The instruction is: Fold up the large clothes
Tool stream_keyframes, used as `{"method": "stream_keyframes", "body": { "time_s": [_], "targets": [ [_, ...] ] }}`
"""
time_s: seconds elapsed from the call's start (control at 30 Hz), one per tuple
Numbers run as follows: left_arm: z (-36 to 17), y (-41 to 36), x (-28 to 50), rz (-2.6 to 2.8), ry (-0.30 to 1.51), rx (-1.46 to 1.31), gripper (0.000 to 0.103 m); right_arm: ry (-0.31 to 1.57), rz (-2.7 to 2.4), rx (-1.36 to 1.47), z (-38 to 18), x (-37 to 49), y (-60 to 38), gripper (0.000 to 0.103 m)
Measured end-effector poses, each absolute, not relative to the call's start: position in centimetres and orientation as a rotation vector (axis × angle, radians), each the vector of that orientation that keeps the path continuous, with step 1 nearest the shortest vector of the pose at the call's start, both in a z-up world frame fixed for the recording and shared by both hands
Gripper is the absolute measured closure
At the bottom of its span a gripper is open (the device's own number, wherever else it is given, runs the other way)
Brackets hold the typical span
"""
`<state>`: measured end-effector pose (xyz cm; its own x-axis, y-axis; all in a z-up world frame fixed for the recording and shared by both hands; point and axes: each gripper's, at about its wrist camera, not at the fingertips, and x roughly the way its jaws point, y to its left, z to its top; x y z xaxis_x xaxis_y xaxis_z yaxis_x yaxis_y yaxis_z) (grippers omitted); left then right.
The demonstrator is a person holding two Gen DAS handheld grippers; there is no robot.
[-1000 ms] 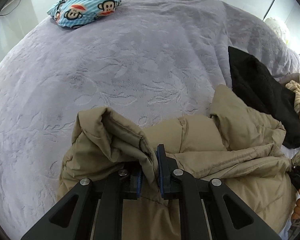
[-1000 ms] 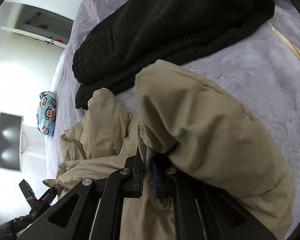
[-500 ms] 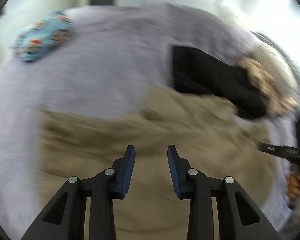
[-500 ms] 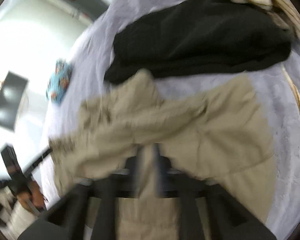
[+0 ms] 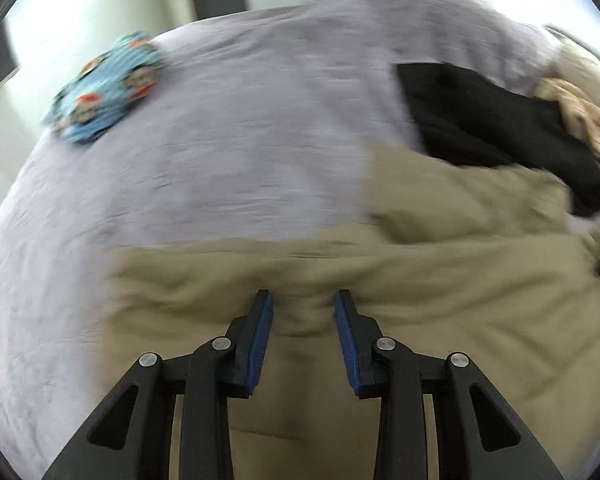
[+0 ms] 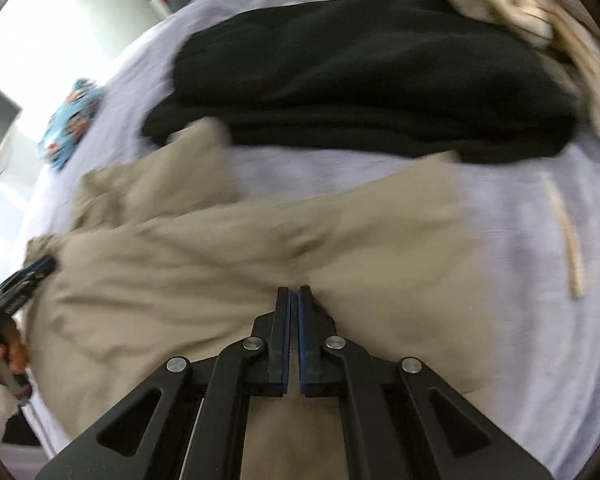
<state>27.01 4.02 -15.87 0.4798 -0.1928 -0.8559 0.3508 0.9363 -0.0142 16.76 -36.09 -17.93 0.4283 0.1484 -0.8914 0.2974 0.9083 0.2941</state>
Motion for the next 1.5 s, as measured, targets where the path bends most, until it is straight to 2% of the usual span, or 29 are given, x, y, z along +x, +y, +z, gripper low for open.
{"method": "stream_keyframes", "body": {
  "time_s": [0.13, 0.47, 0.63, 0.77, 0.8, 0.83, 0.87, 0.9, 0.93, 1.17, 1.23, 1.3, 1.47, 1.5],
  "targets": [
    [-18.1, 6.4, 29.5, -0.241, 1.035, 0.141, 0.067, 1.126, -0.16, 0.493, -19.2, 16.2, -39.0, 0.103],
    [-21.8, 6.6, 32.4, -0.208, 1.08, 0.045, 0.067, 1.111, -0.21, 0.641, -24.1, 18.2, -42.0, 0.103],
    [-20.4, 7.6, 32.4, -0.161, 1.103, 0.011, 0.067, 1.107, -0.256, 0.669, -23.2, 18.1, -42.2, 0.103],
    [-18.2, 9.0, 31.0, -0.123, 1.101, 0.001, 0.067, 1.091, -0.292, 0.692, -21.1, 18.0, -41.6, 0.098],
    [-17.6, 9.4, 30.4, -0.123, 1.101, 0.009, 0.066, 1.084, -0.292, 0.689, -20.5, 17.5, -41.5, 0.094],
    [-17.1, 9.6, 29.8, -0.123, 1.1, 0.016, 0.059, 1.071, -0.291, 0.686, -19.7, 16.8, -41.3, 0.087],
    [-16.5, 9.9, 28.9, -0.12, 1.095, 0.023, 0.031, 1.06, -0.29, 0.687, -19.3, 16.3, -40.9, 0.083],
    [-16.0, 10.1, 28.1, -0.108, 1.087, 0.027, 0.008, 1.048, -0.288, 0.693, -18.8, 15.6, -40.4, 0.072],
    [-15.2, 10.5, 26.8, -0.096, 1.062, 0.028, 0.006, 1.034, -0.288, 0.702, -18.2, 14.9, -40.1, 0.066],
    [-15.1, 11.2, 21.2, -0.111, 1.151, 0.01, 0.006, 1.029, -0.269, 0.749, -16.0, 8.7, -36.6, 0.063],
    [-15.2, 11.0, 19.4, -0.116, 1.169, 0.009, 0.006, 1.027, -0.261, 0.755, -15.7, 6.9, -35.4, 0.051],
    [-15.2, 11.0, 17.5, -0.116, 1.172, 0.02, 0.005, 1.026, -0.234, 0.748, -15.5, 4.8, -34.1, 0.043],
    [-16.0, 11.0, 13.7, -0.151, 1.229, 0.011, 0.005, 1.064, -0.194, 0.788, -15.8, 0.9, -30.8, 0.041],
    [-16.2, 11.0, 13.0, -0.155, 1.239, 0.009, 0.005, 1.069, -0.187, 0.805, -16.0, 0.2, -30.3, 0.036]
  ]
}}
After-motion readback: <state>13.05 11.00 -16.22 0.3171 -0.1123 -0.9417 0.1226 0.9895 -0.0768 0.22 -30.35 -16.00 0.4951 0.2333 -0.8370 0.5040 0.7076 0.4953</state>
